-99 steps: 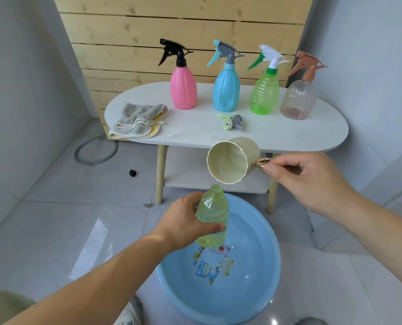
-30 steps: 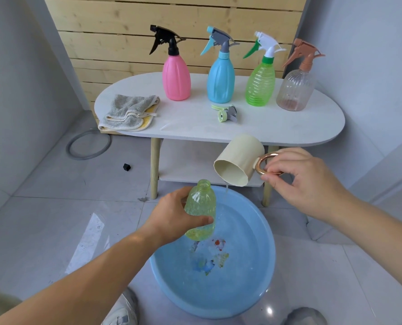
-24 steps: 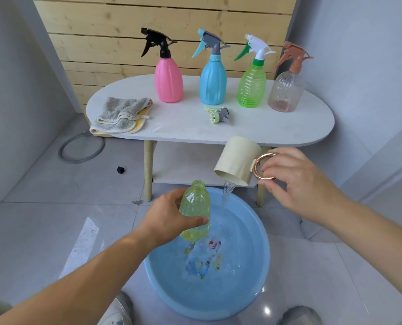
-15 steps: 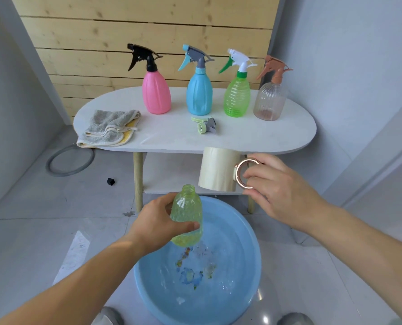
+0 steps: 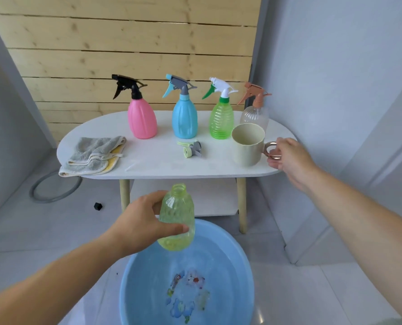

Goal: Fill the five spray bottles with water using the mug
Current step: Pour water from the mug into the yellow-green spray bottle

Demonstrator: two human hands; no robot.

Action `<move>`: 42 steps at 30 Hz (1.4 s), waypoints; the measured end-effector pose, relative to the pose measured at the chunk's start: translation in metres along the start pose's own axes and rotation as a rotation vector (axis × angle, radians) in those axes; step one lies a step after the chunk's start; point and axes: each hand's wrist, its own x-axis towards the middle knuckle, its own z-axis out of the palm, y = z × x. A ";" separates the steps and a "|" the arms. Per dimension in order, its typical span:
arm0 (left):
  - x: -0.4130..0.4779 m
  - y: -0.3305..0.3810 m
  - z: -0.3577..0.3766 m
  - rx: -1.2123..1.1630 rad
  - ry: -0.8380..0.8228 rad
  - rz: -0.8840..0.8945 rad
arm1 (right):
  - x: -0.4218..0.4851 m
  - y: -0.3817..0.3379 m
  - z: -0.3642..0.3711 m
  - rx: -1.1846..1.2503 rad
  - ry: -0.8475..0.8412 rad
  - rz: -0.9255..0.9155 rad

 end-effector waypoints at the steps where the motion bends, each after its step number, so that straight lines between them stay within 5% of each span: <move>1: 0.004 0.004 -0.003 0.001 -0.017 0.009 | 0.010 0.001 0.000 0.015 -0.004 0.045; 6: 0.020 0.016 -0.005 -0.015 -0.049 0.056 | 0.040 0.006 0.004 0.063 0.006 0.167; 28: 0.030 0.013 0.008 -0.058 -0.122 0.058 | 0.082 0.014 0.001 -0.184 0.043 0.059; 33: 0.031 0.014 0.004 -0.073 -0.112 0.062 | 0.069 -0.017 0.007 -0.490 0.282 -0.170; 36: 0.032 0.014 0.001 -0.095 -0.104 0.061 | 0.042 -0.051 0.031 -0.464 0.405 -0.552; 39: 0.033 0.014 -0.004 -0.118 -0.091 0.059 | -0.001 -0.077 0.083 -0.377 0.189 -0.810; 42: 0.031 0.011 -0.007 -0.137 -0.065 0.043 | -0.013 -0.061 0.136 -0.621 -0.219 -0.739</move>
